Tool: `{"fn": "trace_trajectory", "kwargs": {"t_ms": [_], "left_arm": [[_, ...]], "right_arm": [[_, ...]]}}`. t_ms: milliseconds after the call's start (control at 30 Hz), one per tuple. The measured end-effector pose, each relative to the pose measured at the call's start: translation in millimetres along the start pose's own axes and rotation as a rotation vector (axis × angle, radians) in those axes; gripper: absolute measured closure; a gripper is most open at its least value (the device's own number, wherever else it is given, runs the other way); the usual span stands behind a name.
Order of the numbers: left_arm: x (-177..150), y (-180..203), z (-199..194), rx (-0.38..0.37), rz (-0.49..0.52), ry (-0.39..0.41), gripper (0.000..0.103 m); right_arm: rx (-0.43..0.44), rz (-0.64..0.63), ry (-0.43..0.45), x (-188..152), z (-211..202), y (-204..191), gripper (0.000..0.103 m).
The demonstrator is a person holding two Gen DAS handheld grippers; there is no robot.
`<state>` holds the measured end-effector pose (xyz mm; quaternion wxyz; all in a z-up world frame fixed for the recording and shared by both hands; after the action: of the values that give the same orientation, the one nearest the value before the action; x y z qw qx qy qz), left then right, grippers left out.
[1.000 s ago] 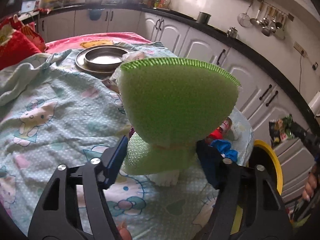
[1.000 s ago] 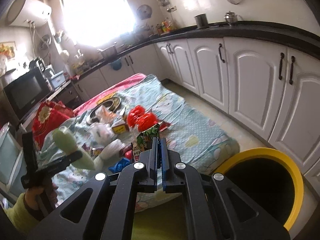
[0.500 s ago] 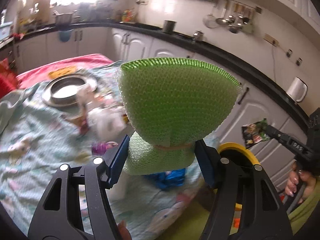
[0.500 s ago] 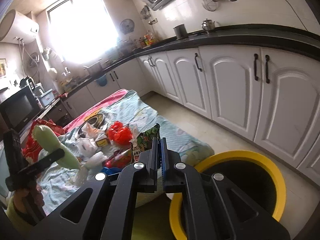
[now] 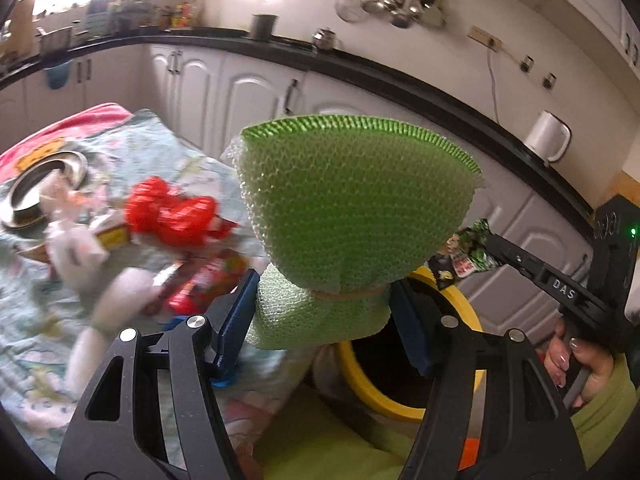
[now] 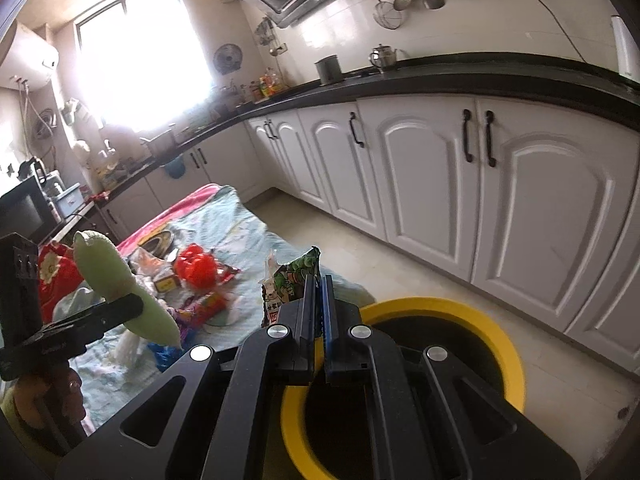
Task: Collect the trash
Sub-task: 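Lift and carry the sponge with the left tool while the right tool carries the packet over the yellow-rimmed bin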
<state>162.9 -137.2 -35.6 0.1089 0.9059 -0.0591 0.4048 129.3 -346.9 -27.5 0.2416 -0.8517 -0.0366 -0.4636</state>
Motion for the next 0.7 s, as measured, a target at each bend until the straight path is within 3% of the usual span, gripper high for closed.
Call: {"fn": "trace_trajectory", "kwargs": {"t_ms": [300, 700], "left_arm": [[-22, 43, 33, -0.077, 0.051, -0.066, 0.047], [-56, 82, 65, -0.191, 0.130, -0.153, 0.046]], "right_arm": [[-0.086, 0.014, -0.010, -15, -16, 34, 0.100], [-0.137, 0.081, -0.068, -44, -20, 72, 0.100]]}}
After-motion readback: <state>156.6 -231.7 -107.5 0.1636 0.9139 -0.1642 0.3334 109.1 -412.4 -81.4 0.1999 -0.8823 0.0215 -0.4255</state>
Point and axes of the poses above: each gripper's, at about its wrist camera, not at the fingertips, and z roughly the way its jaws point, y to its right, x to its top, the point moved 5 cm from there along z, roughly the way its jaws point, and after that the axes turned 11 degrees about x, right-handed, at the moved point
